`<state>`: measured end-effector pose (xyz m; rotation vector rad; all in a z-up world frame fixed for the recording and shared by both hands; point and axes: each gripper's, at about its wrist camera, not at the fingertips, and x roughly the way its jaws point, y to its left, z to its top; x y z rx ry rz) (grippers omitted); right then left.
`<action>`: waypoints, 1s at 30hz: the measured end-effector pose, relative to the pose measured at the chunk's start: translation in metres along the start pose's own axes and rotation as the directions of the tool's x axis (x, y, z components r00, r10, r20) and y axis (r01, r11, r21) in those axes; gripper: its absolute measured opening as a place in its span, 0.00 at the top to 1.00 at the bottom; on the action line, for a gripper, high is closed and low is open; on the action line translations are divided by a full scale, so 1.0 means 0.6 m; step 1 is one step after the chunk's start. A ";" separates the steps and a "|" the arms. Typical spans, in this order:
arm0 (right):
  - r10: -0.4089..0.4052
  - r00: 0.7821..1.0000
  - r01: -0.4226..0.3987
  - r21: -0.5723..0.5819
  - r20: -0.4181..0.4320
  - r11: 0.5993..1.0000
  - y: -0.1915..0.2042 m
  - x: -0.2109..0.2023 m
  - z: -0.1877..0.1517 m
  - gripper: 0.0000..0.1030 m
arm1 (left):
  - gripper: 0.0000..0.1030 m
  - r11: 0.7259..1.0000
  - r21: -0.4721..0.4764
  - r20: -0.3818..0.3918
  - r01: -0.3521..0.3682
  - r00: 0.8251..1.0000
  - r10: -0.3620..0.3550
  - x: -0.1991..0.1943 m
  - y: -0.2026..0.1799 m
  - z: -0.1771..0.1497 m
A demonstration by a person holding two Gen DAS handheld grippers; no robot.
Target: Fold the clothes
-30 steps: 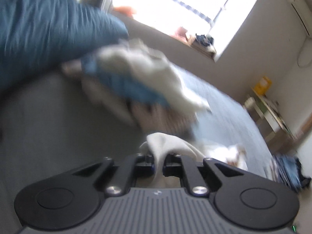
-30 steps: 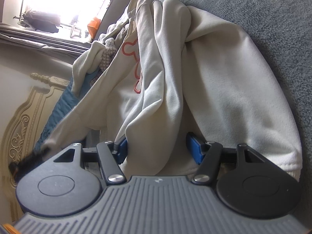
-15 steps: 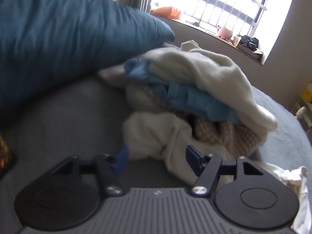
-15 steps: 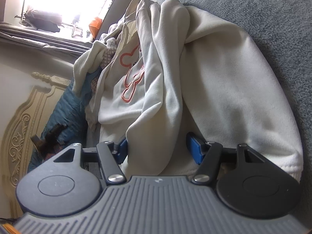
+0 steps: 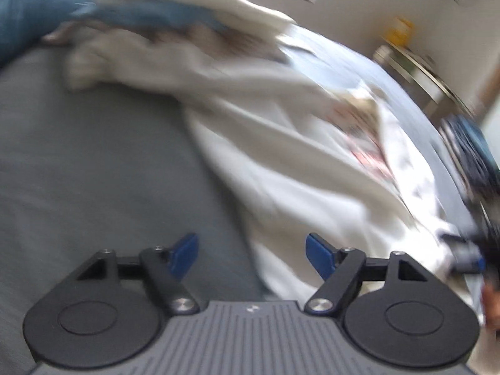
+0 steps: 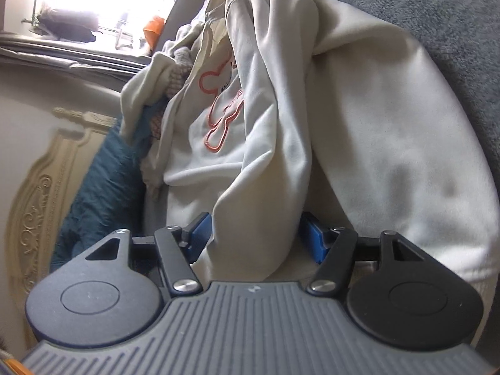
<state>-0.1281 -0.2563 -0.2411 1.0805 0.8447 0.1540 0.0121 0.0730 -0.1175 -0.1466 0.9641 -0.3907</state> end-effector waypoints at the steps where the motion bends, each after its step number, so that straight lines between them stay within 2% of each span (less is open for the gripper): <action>1: -0.012 1.000 0.012 -0.010 0.003 1.000 0.005 0.003 0.002 0.47 | 0.25 1.000 0.009 -0.002 0.007 1.000 -0.007 0.004 -0.011 -0.009; 2: -0.024 1.000 0.025 -0.019 0.007 1.000 0.010 0.005 0.004 0.62 | 0.26 1.000 0.012 -0.003 0.012 1.000 -0.012 0.009 -0.020 -0.017; 3: -0.037 0.999 0.037 -0.029 0.010 0.999 0.015 0.008 0.006 0.81 | 0.26 1.000 0.013 -0.003 0.014 1.000 -0.014 0.011 -0.024 -0.021; 6: 0.002 0.999 -0.002 -0.012 0.033 1.000 0.028 0.002 0.006 0.90 | 0.26 1.000 0.011 -0.004 0.016 1.000 -0.016 0.015 -0.029 -0.029; 10: 0.085 0.995 -0.085 -0.002 0.049 0.996 0.051 -0.017 0.020 0.92 | 0.26 1.000 0.009 -0.005 0.019 1.000 -0.019 0.020 -0.036 -0.039; 13: 0.108 0.992 -0.108 0.000 0.059 0.994 0.068 -0.024 0.060 0.93 | 0.26 1.000 0.007 -0.006 0.022 1.000 -0.022 0.024 -0.041 -0.047; 16: 0.125 0.987 -0.124 -0.018 0.101 0.992 0.097 -0.033 0.132 0.93 | 0.29 1.000 0.005 -0.007 0.024 1.000 -0.024 0.028 -0.046 -0.055; 18: 0.133 0.980 -0.127 -0.054 0.147 0.990 0.128 -0.042 0.202 0.94 | 0.29 1.000 0.002 -0.012 0.029 1.000 -0.029 0.029 -0.044 -0.057; 20: 0.146 0.960 -0.123 -0.110 0.241 0.986 0.164 -0.065 0.281 0.94 | 0.29 0.999 -0.002 -0.017 0.036 0.999 -0.036 0.030 -0.042 -0.058; 21: 0.160 0.937 -0.128 -0.123 0.310 0.984 0.178 -0.083 0.319 0.94 | 0.29 0.999 -0.004 -0.020 0.039 0.999 -0.039 0.031 -0.040 -0.058; 24: 0.157 0.827 -0.105 -0.126 0.541 0.986 0.194 -0.145 0.400 0.85 | 0.29 0.999 -0.010 -0.028 0.048 0.998 -0.048 0.032 -0.036 -0.060; 25: 0.137 0.805 -0.106 -0.086 0.577 0.991 0.183 -0.157 0.411 0.78 | 0.29 0.999 -0.012 -0.031 0.051 0.998 -0.051 0.033 -0.035 -0.061; 26: 0.118 0.794 -0.123 -0.032 0.596 0.992 0.166 -0.165 0.419 0.52 | 0.29 0.998 -0.013 -0.033 0.054 0.998 -0.055 0.033 -0.033 -0.061; 27: 0.103 0.794 -0.143 0.019 0.599 0.989 0.145 -0.170 0.419 0.36 | 0.29 0.998 -0.015 -0.036 0.057 0.998 -0.058 0.034 -0.032 -0.062; 30: 0.050 0.829 -0.162 0.153 0.557 0.975 0.078 -0.165 0.382 0.35 | 0.29 0.998 -0.021 -0.044 0.067 0.997 -0.067 0.035 -0.028 -0.064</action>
